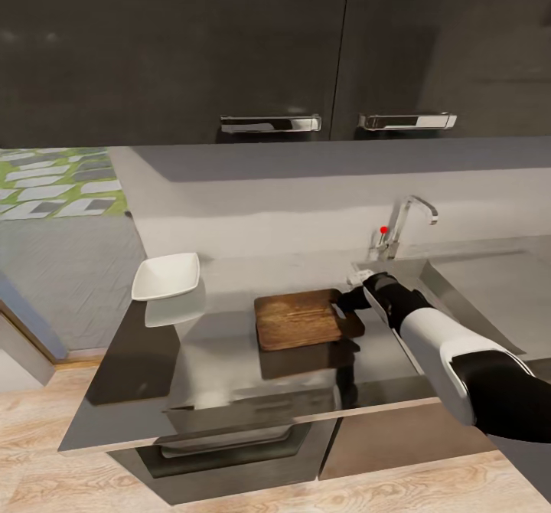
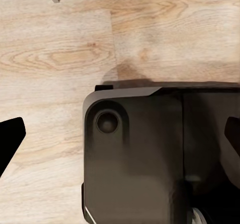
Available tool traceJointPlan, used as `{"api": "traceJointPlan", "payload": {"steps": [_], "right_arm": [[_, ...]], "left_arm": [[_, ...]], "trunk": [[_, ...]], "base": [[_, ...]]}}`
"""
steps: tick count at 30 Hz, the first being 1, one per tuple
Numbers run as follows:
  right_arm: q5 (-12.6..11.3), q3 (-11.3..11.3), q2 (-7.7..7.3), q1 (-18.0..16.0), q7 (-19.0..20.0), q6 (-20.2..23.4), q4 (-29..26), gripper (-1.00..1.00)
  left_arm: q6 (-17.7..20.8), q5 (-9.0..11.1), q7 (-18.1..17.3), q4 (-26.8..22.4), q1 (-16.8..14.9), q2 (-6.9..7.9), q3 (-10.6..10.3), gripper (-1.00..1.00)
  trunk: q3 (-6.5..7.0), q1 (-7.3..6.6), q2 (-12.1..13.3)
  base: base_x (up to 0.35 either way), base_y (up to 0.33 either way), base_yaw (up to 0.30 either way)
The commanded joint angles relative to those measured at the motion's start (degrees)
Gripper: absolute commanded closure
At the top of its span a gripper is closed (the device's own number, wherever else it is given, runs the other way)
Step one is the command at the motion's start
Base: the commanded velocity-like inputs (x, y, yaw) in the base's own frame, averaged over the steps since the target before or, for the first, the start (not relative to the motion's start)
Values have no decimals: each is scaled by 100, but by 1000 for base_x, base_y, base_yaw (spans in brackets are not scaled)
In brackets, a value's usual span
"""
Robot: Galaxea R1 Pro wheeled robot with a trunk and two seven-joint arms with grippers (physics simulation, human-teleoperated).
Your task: In the kitchen, take the Vidalia onion out of the sink, dice it on the chopping board with the paring knife, put the diced onion into the bowl on the countertop, then place both the paring knife and the chopping board into the sink.
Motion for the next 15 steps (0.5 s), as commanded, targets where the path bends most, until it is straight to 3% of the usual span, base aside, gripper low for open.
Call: {"api": "traceJointPlan", "payload": {"steps": [1, 9, 15], "right_arm": [[42, 2, -9, -4, 42, -7, 24, 100], [41, -9, -41, -4, 42, -75, 150, 100], [20, -28, -57, -4, 16, -364, 386, 100]], "left_arm": [[-16, 1, -6, 0, -1, 0, -3, -100], [-12, 1, -7, 0, -3, 0, -8, -100], [-13, 1, -9, 0, 0, 0, -8, -100]], "trunk": [[-11, 3, -11], [-11, 3, -11], [-11, 3, -11]], "base": [[0, 0, 0], [0, 0, 0], [0, 0, 0]]}}
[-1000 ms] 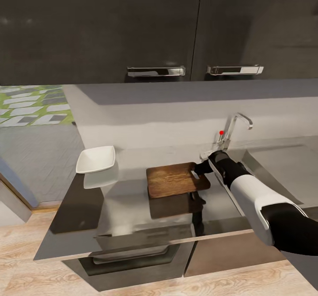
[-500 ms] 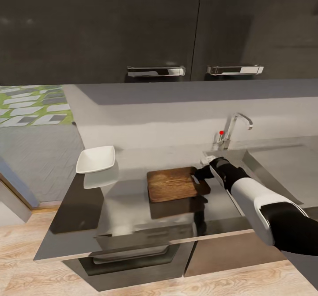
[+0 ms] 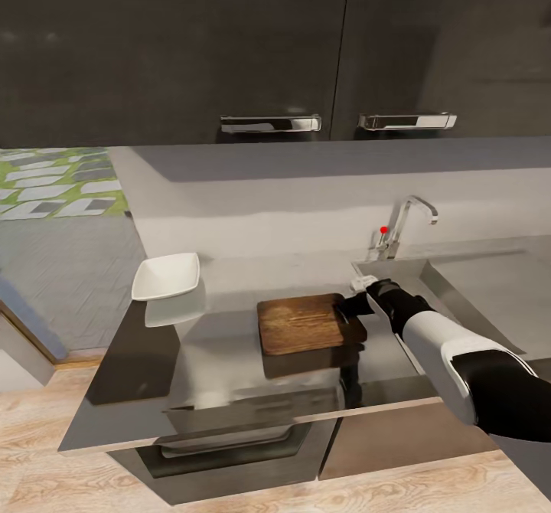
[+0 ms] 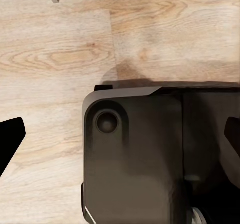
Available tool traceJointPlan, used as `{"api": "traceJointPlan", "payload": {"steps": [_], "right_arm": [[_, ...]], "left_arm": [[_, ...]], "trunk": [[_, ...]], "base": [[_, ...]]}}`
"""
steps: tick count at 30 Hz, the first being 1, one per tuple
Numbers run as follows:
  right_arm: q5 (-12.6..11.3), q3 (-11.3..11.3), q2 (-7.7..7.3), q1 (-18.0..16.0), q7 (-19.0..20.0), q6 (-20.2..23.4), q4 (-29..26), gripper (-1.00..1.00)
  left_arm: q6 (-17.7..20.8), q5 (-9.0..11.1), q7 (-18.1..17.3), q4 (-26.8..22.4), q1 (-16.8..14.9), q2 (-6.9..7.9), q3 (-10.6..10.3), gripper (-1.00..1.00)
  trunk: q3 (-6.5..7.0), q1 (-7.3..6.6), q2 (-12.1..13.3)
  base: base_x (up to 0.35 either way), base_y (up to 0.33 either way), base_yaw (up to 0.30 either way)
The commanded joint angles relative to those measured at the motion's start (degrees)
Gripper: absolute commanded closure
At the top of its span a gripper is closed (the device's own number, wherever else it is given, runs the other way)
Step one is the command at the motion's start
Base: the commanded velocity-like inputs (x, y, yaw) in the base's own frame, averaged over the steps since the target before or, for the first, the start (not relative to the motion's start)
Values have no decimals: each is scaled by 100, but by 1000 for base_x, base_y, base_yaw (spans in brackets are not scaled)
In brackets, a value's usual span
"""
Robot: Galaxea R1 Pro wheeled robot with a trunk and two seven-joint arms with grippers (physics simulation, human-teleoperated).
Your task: In the kitchen, take the Vidalia onion out of the sink, dice it on the chopping board with the paring knife, put the diced onion into the bowl on the countertop, then place both the paring knife and the chopping board into the sink.
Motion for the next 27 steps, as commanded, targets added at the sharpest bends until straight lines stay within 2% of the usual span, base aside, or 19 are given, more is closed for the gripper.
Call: {"api": "traceJointPlan", "payload": {"steps": [1, 15, 22, 27], "right_arm": [[43, 27, -4, -3, 42, 3, 5, 100], [-35, 8, -55, -3, 15, -70, 100, 100], [-36, -283, -99, -2, -4, -64, 101, 100], [-36, -354, -109, -2, -95, -66, 112, 100]], "left_arm": [[-14, 1, -7, -1, -1, 0, 0, -100], [-16, 1, -11, -1, -4, 0, -4, -100], [-13, 1, -12, -1, -6, -2, -6, -100], [-15, 1, -12, -1, -3, 0, -6, -100]], "trunk": [[-11, 3, -11], [-11, 3, -11], [-11, 3, -11], [-11, 3, -11]], "base": [[0, 0, 0], [-54, 43, 0], [-31, 32, 0], [-3, 3, 0]]}}
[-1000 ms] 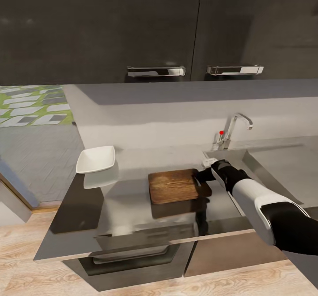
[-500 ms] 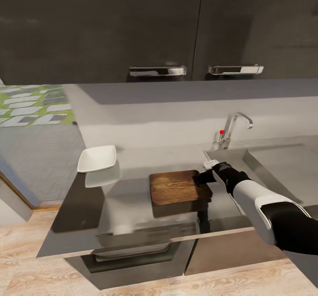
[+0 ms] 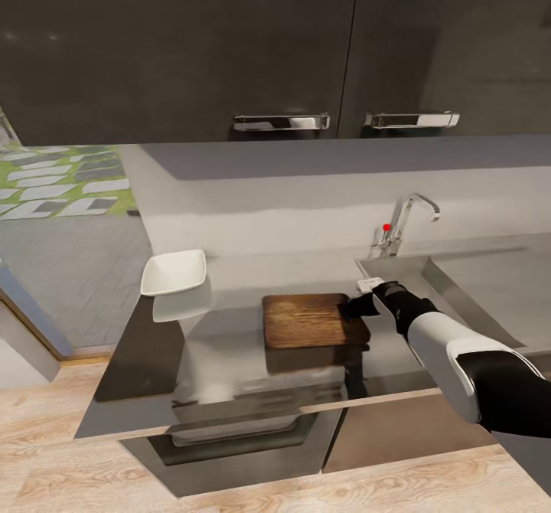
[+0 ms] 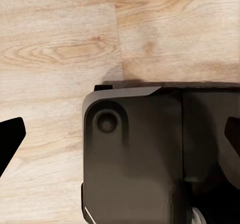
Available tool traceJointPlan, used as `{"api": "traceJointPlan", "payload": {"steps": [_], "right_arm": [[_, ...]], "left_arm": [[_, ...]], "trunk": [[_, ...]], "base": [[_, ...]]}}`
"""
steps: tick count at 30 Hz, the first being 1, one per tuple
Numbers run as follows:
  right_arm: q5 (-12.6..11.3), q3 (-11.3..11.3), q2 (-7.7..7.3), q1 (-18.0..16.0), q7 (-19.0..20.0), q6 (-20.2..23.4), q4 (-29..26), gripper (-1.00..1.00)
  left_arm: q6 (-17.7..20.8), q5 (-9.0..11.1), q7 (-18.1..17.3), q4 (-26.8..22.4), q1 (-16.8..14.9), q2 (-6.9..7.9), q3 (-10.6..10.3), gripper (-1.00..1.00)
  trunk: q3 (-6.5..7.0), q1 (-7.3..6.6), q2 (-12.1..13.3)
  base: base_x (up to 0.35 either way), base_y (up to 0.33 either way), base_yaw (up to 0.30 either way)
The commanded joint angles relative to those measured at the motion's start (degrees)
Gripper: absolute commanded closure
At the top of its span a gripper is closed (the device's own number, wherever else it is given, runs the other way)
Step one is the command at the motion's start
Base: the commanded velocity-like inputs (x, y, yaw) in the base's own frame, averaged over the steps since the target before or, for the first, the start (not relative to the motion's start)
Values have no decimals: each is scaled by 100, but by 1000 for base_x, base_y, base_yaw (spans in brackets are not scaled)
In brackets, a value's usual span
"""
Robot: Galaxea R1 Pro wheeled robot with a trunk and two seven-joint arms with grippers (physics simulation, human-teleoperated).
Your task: In the kitchen, take the Vidalia onion out of the sink, dice it on the chopping board with the paring knife, put the diced onion into the bowl on the countertop, then place both the paring knife and the chopping board into the sink.
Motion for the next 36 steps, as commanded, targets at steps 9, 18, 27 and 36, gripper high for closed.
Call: {"api": "traceJointPlan", "payload": {"steps": [9, 18, 27, 36], "right_arm": [[33, 30, -6, -4, -142, 22, -5, 100], [33, 30, 2, -4, -160, 22, 1, 100], [33, 37, 32, -4, -173, 8, 27, 100], [33, 38, 20, -4, -177, 4, 31, 100]], "left_arm": [[-15, 1, -7, -1, -2, 0, 1, -100], [-11, 1, -7, -1, -3, -2, -2, -100], [-10, 1, -7, -1, -3, -6, -2, -100], [-10, 1, -7, -1, -1, -6, -3, -100]], "trunk": [[-11, 3, -11], [-11, 3, -11], [-11, 3, -11], [-11, 3, -11]], "base": [[0, 0, 0], [0, 0, 0], [0, 0, 0], [0, 0, 0]]}}
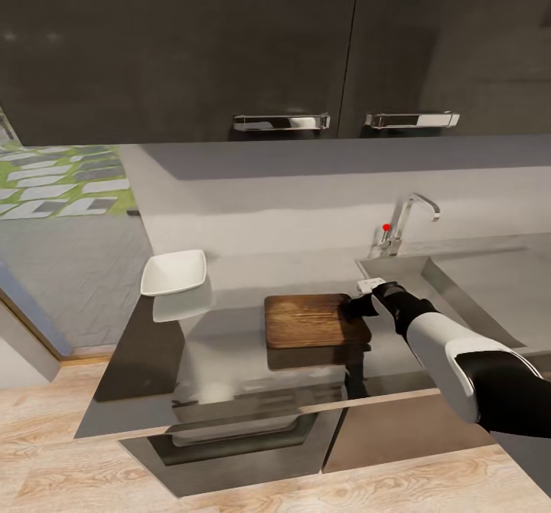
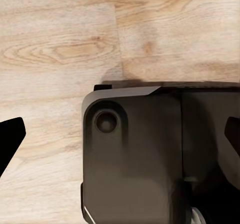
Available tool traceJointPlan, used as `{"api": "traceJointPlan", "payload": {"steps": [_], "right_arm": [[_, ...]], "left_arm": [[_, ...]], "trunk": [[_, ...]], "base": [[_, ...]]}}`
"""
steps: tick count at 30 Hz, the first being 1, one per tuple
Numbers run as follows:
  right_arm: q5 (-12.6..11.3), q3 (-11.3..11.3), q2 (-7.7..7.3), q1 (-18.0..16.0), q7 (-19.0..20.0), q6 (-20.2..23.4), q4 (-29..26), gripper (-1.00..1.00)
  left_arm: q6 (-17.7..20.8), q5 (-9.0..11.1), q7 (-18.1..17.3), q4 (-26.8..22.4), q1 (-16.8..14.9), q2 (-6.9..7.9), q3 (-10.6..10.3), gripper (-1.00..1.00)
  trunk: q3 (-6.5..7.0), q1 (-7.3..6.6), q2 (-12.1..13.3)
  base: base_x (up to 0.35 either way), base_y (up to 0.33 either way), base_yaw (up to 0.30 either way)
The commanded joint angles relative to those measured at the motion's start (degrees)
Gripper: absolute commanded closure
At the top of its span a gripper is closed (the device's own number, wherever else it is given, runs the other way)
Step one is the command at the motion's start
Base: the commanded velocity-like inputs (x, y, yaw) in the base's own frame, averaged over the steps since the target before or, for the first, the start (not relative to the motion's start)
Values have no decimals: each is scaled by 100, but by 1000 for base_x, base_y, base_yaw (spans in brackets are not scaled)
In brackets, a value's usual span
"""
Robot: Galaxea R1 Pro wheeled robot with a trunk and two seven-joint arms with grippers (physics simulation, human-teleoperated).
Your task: In the kitchen, take the Vidalia onion out of the sink, dice it on the chopping board with the paring knife, put the diced onion into the bowl on the countertop, then place both the paring knife and the chopping board into the sink.
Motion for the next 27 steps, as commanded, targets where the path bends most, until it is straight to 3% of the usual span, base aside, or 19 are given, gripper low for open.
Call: {"api": "traceJointPlan", "payload": {"steps": [1, 27], "right_arm": [[45, 38, -1, -3, 45, 27, -12, 100], [50, 40, 29, -3, 45, 30, 21, 100]], "left_arm": [[-15, 1, -7, -1, -3, 1, -1, -100], [-15, 1, -7, -1, -4, 5, 3, -100]], "trunk": [[-11, 3, -11], [-210, 3, -11]], "base": [[0, 0, 0], [0, 0, 0]]}}
